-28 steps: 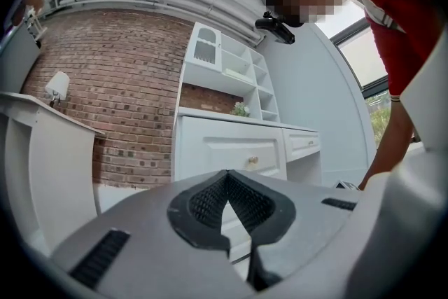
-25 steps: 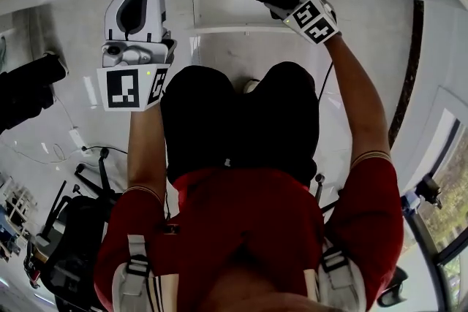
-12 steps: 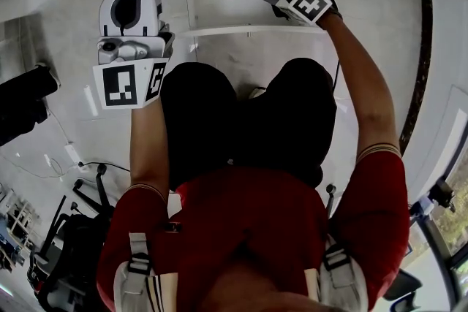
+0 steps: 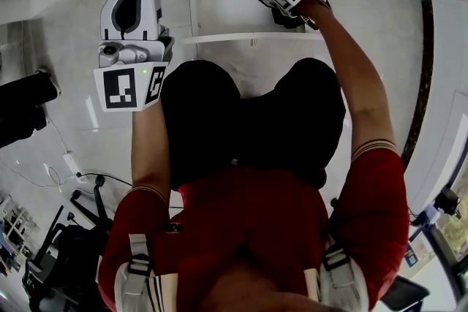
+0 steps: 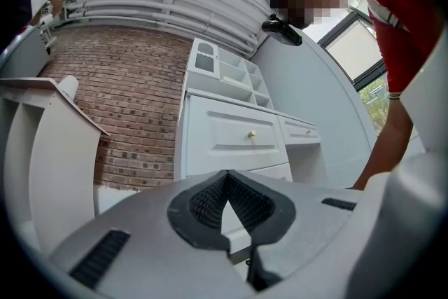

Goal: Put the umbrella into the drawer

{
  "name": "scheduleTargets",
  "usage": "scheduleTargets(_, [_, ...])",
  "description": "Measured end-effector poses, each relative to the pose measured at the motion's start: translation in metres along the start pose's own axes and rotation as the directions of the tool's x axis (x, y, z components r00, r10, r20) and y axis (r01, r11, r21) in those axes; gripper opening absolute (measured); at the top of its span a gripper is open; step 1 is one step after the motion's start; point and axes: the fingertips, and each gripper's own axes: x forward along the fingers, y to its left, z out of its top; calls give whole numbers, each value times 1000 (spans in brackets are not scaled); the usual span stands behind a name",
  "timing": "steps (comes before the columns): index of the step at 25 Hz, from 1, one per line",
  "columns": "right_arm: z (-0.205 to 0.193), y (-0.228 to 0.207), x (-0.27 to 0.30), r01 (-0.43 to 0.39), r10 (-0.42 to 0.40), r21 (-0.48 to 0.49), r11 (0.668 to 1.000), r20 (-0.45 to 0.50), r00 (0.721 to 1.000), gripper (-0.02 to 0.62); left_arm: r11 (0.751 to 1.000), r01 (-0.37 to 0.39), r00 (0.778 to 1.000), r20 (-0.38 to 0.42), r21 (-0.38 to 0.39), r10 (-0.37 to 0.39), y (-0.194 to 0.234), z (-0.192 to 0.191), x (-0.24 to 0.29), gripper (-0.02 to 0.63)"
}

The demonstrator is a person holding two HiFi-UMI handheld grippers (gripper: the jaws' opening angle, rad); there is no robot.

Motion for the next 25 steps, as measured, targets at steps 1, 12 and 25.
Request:
scheduleTargets(1, [-1,-2,2,5,-4,27,1000,-17,1000,261,1000,0,1000,3,0,0,0,-1,-1,6])
scheduleTargets(12, [-23,-30,30,68,-13,352,934,-156,988,268,1000,-14,1000,-4,4,14,3,-11,-17,6])
scheduleTargets(25, [-43,-39,40,163,-56,450,878,-242,969,278,1000,14,1000,-21,-16,-14,-5,-21,-18,6])
